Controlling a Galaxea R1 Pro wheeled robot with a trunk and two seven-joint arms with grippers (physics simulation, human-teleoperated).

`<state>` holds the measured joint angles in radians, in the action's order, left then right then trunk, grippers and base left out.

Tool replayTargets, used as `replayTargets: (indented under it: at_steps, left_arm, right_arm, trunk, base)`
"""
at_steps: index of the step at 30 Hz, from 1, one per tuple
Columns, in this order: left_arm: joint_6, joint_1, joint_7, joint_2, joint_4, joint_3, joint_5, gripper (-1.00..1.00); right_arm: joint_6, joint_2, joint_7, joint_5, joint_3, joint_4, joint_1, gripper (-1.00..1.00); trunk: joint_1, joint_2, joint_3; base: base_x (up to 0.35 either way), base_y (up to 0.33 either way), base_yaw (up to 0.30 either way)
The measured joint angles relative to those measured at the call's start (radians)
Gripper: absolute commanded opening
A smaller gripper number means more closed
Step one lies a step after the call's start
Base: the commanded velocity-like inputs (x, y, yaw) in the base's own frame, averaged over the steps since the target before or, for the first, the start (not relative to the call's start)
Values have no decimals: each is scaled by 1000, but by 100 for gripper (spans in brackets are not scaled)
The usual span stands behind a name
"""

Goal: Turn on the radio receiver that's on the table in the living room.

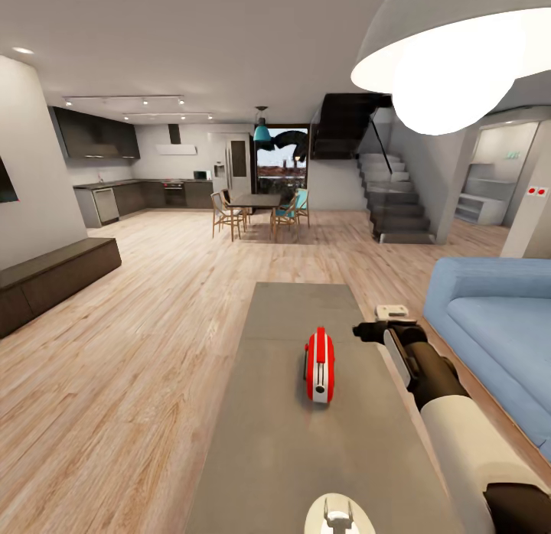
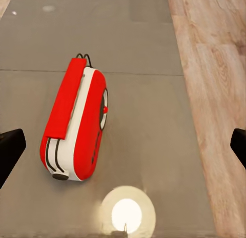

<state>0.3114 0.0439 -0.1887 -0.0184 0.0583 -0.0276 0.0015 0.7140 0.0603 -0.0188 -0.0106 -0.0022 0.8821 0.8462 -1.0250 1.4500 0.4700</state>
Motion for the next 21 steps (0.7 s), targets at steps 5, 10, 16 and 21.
replayTargets:
  at_steps: [5, 10, 16, 21]
  left_arm:
    - [0, 0, 0, 0, 0, 0, 0, 100]
    - [0, 0, 0, 0, 0, 0, 0, 100]
    - [0, 0, 0, 0, 0, 0, 0, 100]
    - [0, 0, 0, 0, 0, 0, 0, 100]
  right_arm:
    - [-29, 7, 1, 3, 1, -165, 68, 100]
    - [-179, 8, 2, 7, 1, -421, 171, 100]
    - [-315, 9, 2, 9, 2, -700, 294, 100]
    - [-392, 15, 2, 5, 3, -912, 406, 100]
  trunk:
    - [0, 0, 0]
    - [0, 0, 0]
    - [0, 0, 0]
    - [0, 0, 0]
  base:
    - [0, 0, 0]
    - [0, 0, 0]
    - [0, 0, 0]
    - [0, 0, 0]
